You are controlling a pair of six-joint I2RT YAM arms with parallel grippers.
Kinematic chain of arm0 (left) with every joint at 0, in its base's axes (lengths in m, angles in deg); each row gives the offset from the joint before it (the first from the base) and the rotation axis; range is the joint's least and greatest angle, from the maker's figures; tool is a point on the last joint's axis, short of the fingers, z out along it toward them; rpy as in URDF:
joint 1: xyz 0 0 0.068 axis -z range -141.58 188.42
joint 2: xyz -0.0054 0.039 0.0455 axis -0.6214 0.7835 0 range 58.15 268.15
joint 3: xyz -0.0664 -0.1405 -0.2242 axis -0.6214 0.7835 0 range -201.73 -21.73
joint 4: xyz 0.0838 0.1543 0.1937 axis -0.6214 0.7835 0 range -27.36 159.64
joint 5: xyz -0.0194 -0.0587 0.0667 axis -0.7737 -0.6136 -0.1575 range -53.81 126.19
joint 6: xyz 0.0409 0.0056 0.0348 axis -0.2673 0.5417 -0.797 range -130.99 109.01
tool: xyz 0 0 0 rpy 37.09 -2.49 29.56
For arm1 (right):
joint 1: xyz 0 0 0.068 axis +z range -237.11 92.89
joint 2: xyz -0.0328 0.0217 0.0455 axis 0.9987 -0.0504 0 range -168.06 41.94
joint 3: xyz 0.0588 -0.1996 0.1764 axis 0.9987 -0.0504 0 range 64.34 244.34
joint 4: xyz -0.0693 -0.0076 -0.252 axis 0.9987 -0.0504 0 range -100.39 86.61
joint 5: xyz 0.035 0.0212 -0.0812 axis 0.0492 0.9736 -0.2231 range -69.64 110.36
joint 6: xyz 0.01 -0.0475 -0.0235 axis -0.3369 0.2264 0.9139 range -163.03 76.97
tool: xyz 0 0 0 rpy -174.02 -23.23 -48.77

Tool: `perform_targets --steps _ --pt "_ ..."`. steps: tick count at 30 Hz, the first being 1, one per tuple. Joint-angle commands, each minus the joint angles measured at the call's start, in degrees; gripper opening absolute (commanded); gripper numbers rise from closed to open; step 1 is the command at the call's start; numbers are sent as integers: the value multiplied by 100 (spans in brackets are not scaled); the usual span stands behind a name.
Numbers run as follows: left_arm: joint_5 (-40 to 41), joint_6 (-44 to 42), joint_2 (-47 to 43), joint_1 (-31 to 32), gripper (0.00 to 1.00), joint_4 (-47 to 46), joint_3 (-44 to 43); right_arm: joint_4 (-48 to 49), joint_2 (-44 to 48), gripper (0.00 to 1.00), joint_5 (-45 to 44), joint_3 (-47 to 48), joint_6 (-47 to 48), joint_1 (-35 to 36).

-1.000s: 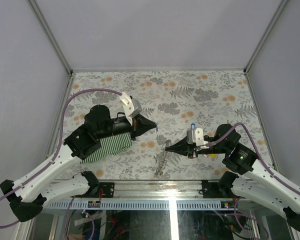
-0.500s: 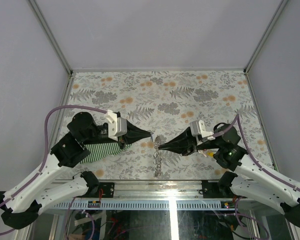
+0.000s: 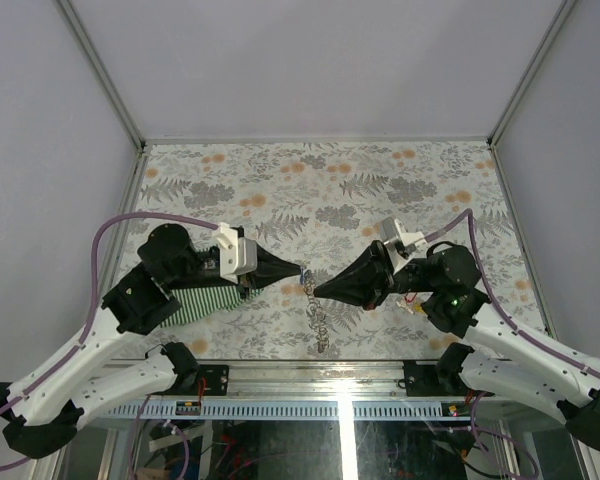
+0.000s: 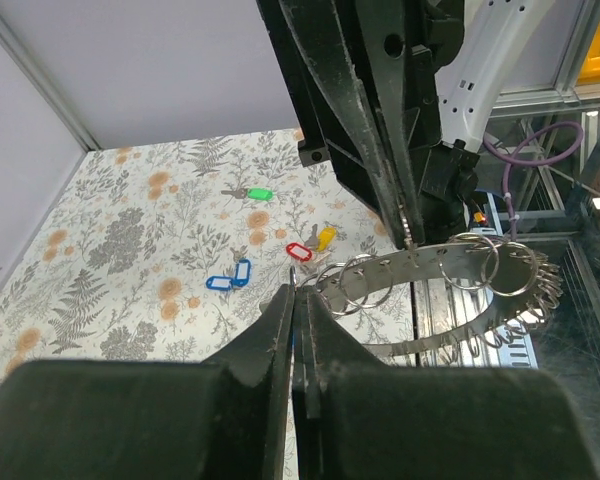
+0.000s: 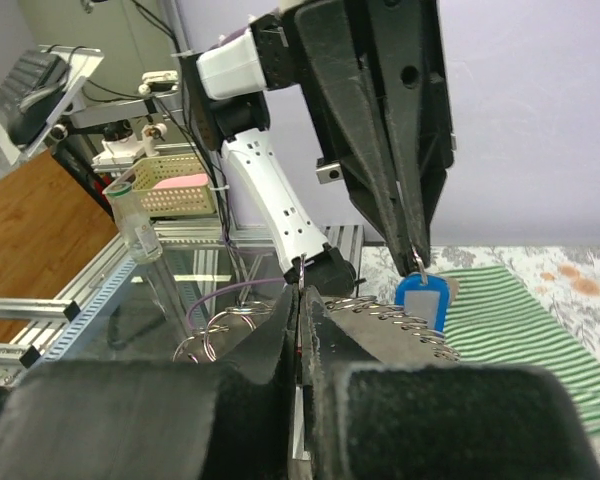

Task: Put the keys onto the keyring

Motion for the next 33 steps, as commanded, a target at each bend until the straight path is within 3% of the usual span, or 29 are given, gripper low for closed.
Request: perform_targets --steps 1,8,12,15,19,22,33 --pt "50 307 -124 14 0 -627 212 -688 192 0 -508 556 -45 34" --pt "-81 408 -79 -16 0 -966 399 -1062 100 0 -552 644 71 35" --pt "-525 491 3 -391 0 -1041 424 -1130 -7 0 -317 721 134 -4" --pt "-779 573 -11 -677 0 -1143 455 -585 -111 0 17 617 -263 -288" --pt "-892 562 -28 -921 0 -1185 499 955 -384 0 616 376 -1423 -1029" --pt "-998 585 25 -1022 0 -1223 485 1378 -609 0 907 470 -1699 -1159" --pt "-1225 627 150 -1034 0 -1312 297 417 -625 0 693 704 -930 -1155"
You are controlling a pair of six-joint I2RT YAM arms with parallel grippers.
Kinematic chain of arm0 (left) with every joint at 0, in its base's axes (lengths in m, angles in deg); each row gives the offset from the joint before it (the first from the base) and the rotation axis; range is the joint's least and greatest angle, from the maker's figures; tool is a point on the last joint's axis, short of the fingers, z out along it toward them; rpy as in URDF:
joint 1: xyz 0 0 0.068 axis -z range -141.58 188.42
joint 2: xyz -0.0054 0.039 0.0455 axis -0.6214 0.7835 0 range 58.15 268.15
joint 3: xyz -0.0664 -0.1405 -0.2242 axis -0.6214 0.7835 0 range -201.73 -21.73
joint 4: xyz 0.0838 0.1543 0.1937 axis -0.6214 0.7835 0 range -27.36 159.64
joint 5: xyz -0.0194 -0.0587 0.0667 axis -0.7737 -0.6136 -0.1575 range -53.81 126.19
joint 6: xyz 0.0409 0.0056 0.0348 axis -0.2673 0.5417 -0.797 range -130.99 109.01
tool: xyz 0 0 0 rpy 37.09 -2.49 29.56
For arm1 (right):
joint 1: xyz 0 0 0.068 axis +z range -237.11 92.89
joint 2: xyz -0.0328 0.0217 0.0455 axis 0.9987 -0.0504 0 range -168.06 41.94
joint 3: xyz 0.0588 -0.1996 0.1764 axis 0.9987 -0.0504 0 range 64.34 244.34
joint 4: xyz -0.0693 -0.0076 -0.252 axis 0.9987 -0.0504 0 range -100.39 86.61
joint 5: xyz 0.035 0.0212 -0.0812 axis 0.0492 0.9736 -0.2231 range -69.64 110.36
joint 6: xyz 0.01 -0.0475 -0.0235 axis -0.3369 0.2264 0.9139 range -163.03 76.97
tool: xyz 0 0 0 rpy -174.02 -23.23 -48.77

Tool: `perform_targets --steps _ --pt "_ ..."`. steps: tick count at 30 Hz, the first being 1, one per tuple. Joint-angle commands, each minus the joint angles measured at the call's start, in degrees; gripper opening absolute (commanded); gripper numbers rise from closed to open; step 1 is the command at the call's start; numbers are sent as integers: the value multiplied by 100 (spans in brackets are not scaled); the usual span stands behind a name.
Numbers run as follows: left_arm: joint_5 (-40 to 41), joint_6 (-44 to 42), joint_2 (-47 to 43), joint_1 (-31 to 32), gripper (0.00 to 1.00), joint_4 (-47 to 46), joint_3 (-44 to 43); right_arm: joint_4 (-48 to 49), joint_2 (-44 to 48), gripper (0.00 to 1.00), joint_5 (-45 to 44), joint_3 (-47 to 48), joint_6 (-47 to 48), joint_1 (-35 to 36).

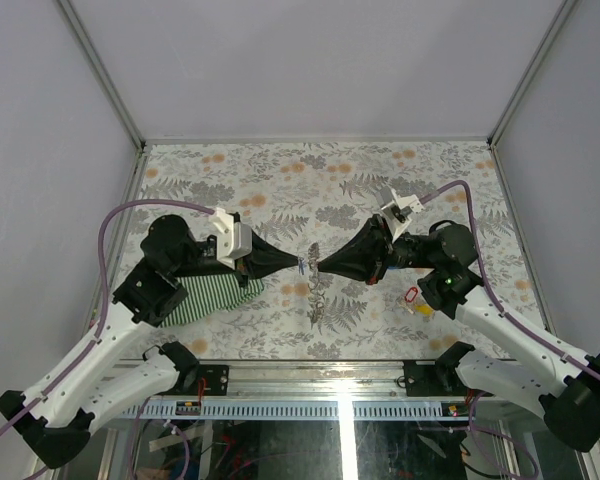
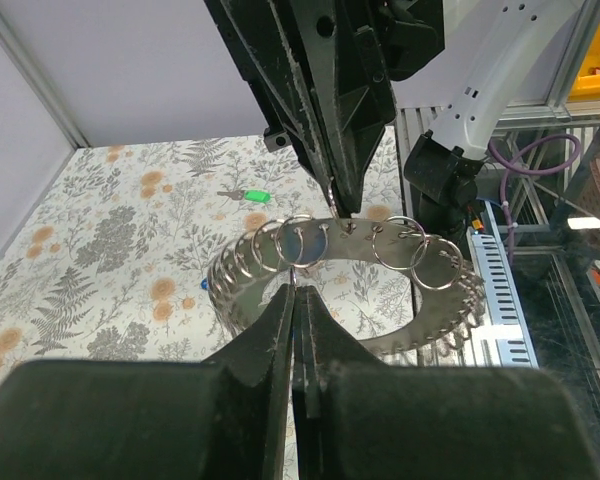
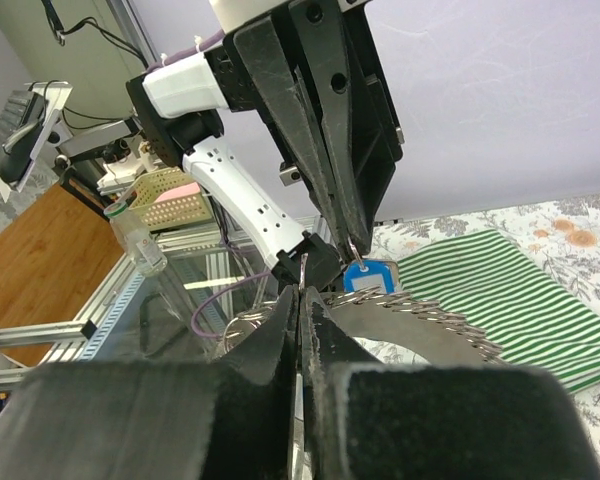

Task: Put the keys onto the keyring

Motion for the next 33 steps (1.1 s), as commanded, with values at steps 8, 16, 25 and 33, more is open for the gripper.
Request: perform_targets --steps 8,16,25,33 --pt "-293 98 103 -39 0 -419 -236 134 -80 0 -39 385 3 -22" --pt "-348 108 151 -39 0 -395 -284 15 -199 0 -69 415 -64 -12" --pt "-424 109 178 -39 0 -337 -306 77 -283 0 -98 423 -144 -3" --pt "-570 103 249 -38 0 -308 -314 100 -334 0 -144 439 -152 21"
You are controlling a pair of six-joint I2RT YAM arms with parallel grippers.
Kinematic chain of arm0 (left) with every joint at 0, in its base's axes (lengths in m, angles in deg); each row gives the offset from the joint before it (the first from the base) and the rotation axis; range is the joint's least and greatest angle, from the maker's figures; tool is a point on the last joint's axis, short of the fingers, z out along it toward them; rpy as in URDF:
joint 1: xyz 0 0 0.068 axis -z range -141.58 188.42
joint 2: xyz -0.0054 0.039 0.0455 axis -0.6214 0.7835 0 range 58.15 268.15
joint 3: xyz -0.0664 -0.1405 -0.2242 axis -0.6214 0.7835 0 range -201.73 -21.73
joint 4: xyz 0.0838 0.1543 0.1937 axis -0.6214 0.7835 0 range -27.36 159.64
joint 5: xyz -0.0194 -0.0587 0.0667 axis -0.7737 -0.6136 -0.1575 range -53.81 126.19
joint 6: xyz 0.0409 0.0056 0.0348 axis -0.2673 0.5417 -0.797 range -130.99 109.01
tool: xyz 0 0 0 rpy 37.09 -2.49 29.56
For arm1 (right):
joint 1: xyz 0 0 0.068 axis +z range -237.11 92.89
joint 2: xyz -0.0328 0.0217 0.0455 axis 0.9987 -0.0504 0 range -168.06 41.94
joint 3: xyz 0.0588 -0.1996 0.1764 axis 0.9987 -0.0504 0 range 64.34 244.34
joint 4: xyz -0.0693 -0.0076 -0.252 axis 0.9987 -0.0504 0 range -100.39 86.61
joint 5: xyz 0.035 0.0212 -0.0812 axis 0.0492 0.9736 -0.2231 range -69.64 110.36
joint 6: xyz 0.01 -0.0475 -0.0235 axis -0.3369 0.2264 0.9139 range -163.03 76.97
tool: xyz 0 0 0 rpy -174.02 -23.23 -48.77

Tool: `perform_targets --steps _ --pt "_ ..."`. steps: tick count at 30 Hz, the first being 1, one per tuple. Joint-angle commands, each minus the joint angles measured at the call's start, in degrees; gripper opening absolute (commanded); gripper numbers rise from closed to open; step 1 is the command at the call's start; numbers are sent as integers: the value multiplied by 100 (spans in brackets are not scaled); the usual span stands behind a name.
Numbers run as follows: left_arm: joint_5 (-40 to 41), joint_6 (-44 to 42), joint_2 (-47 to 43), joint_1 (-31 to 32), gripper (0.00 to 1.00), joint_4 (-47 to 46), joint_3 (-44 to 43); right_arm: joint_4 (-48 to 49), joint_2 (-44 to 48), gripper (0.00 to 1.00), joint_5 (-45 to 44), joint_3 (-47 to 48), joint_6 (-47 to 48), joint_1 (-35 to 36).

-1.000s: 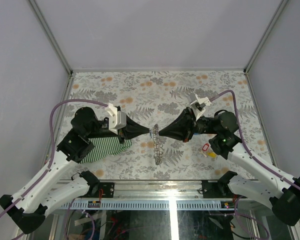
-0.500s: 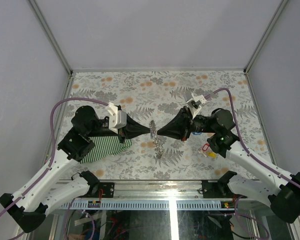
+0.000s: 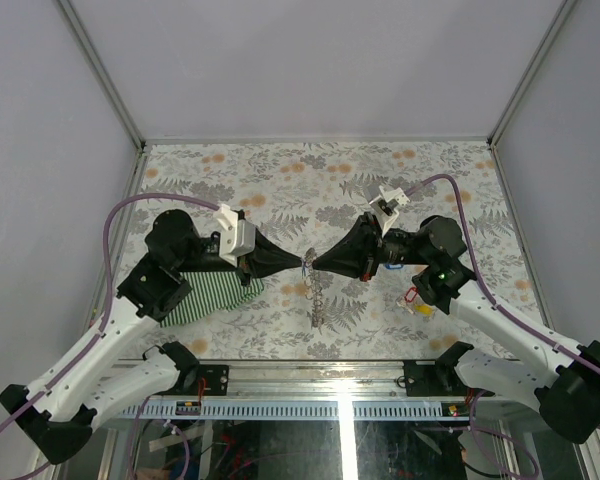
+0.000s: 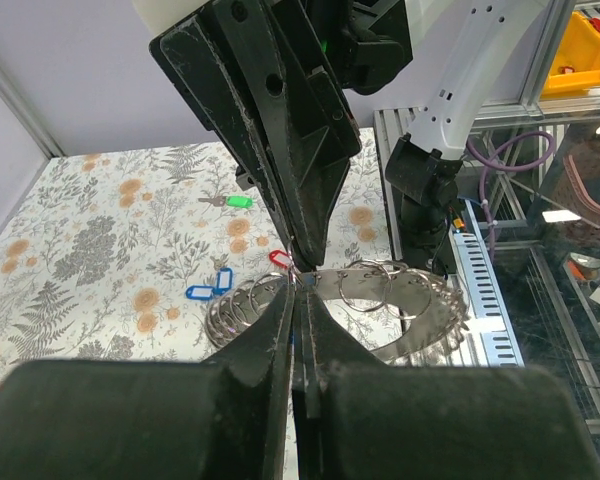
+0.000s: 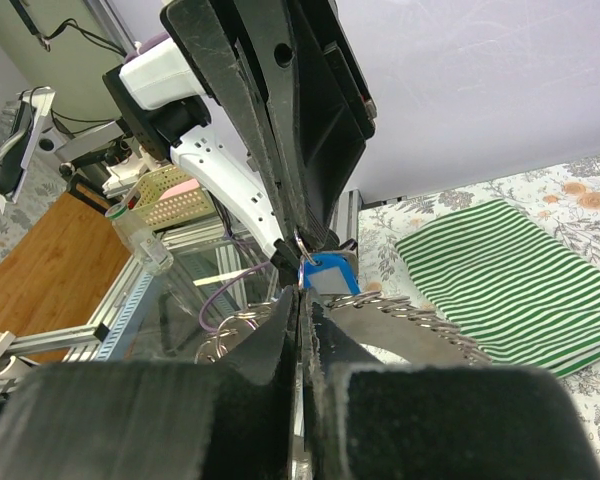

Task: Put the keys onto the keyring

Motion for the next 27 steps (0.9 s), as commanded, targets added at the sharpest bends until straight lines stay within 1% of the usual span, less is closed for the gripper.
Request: perform_targets --steps 1,27 --pt "-240 43 44 -32 0 -205 -203 417 4 0 -119 343 -77 21" --pt "-314 -87 112 -32 0 9 -212 147 300 0 -862 186 47 21"
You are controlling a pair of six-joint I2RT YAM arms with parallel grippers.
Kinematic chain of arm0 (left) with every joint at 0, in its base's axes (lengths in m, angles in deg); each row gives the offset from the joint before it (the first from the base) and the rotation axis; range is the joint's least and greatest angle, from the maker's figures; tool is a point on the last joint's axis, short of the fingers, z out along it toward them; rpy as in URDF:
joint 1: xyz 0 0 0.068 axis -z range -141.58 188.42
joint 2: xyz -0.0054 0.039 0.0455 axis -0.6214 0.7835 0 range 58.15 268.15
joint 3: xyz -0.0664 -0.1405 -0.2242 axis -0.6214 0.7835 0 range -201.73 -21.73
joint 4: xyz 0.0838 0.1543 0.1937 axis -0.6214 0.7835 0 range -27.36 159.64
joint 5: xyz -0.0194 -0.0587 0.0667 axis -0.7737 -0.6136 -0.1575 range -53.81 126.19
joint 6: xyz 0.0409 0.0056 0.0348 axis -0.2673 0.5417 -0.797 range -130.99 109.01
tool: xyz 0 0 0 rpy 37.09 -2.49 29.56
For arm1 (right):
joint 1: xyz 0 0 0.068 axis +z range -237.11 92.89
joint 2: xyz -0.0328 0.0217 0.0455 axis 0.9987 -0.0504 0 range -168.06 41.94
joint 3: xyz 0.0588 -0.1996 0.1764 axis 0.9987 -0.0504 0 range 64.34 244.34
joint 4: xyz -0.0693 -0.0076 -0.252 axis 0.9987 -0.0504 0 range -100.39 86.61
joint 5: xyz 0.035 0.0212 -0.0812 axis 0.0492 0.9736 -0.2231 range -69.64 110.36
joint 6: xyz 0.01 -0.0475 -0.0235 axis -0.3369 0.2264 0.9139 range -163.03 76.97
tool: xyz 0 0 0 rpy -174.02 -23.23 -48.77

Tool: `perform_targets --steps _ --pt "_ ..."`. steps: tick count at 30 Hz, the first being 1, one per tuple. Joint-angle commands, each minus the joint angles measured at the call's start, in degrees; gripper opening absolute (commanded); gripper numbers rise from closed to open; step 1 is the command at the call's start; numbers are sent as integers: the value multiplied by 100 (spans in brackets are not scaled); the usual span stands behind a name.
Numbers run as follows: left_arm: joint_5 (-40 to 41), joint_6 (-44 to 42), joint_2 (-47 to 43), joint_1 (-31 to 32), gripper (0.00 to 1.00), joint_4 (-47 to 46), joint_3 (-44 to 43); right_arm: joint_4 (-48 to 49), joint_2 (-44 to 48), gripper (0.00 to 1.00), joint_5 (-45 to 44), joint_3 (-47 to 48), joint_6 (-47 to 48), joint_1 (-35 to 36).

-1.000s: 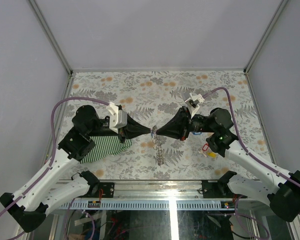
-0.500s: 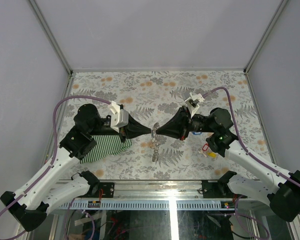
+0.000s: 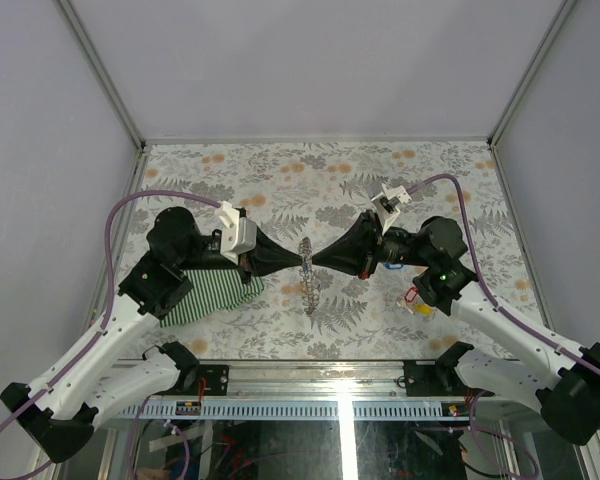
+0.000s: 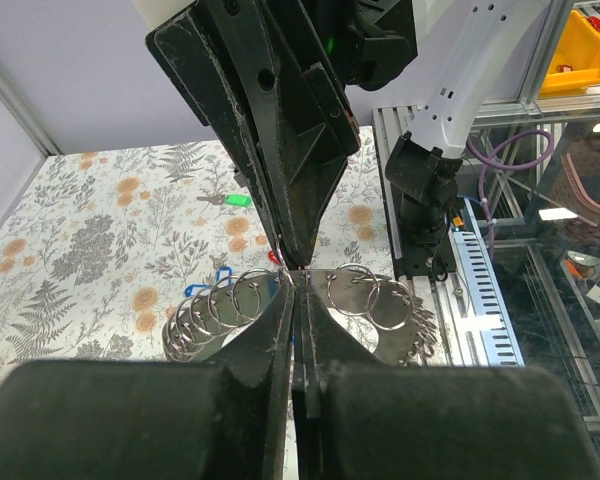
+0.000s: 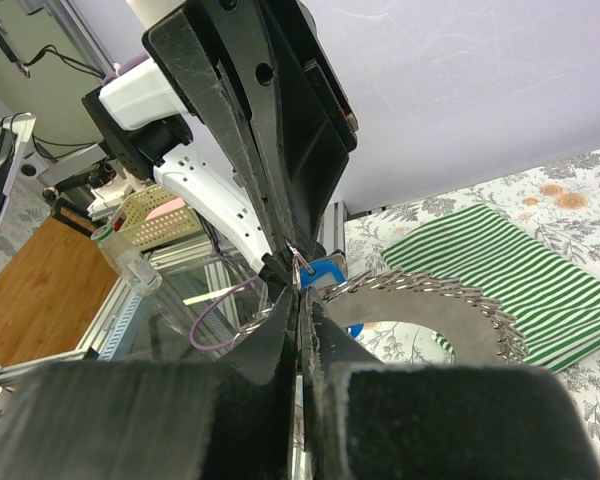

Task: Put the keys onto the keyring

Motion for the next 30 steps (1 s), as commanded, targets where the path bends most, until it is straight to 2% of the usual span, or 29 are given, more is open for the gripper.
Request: perform_targets --steps 1,30 --pt "-196 -84 2 -4 0 4 -153 248 260 0 -503 185 38 6" --pt "-236 -339 265 -3 0 503 -273 5 341 0 -896 192 -7 6"
